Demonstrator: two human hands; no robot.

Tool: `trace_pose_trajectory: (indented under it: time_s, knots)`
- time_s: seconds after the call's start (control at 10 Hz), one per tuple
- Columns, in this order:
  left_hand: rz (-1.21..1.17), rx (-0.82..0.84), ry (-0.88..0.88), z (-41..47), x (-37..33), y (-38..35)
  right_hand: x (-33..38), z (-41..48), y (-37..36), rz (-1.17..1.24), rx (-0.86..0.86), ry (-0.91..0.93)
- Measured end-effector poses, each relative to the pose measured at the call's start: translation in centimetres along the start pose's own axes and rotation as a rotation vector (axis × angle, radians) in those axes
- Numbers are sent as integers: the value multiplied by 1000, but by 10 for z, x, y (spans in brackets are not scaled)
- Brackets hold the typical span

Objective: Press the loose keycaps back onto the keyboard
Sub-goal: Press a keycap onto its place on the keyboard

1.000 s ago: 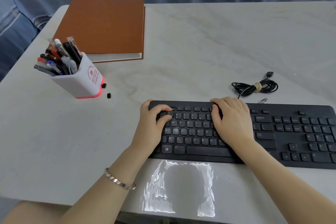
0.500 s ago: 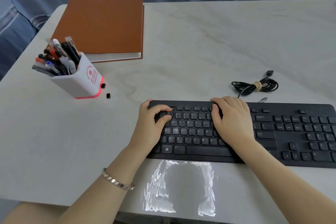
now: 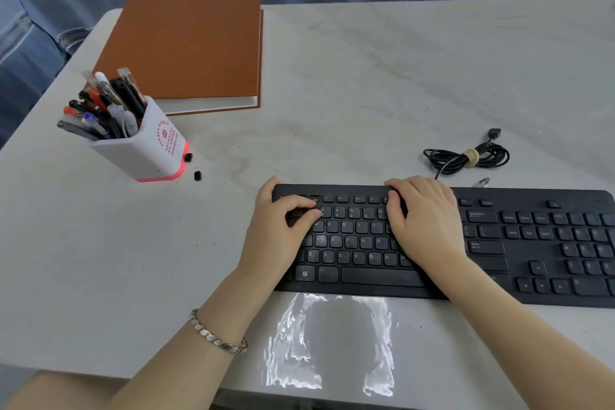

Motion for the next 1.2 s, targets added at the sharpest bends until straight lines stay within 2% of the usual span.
trace_pose_trajectory:
  time_s: [0.2, 0.5, 0.7, 1.2]
  knots:
    - [-71, -62, 51, 3, -4, 2, 1, 0, 0, 1, 0, -2]
    - [-55, 20, -1, 0, -2, 0, 0, -1, 1, -2, -6, 1]
    - [-20, 17, -51, 3, -3, -2, 0, -1, -1, -2, 0, -2]
    - [-54, -7, -9, 4, 0, 0, -1, -1, -1, 0, 1, 0]
Point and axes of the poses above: each hand's wrist, its own z-axis towards the middle knuckle, its own y-axis out of the back of the hand, x = y × z, the point moved 6 cm from there along z, towards the middle knuckle, and after that the axes turned 2 degrees about -y, right-handed, at the moved point
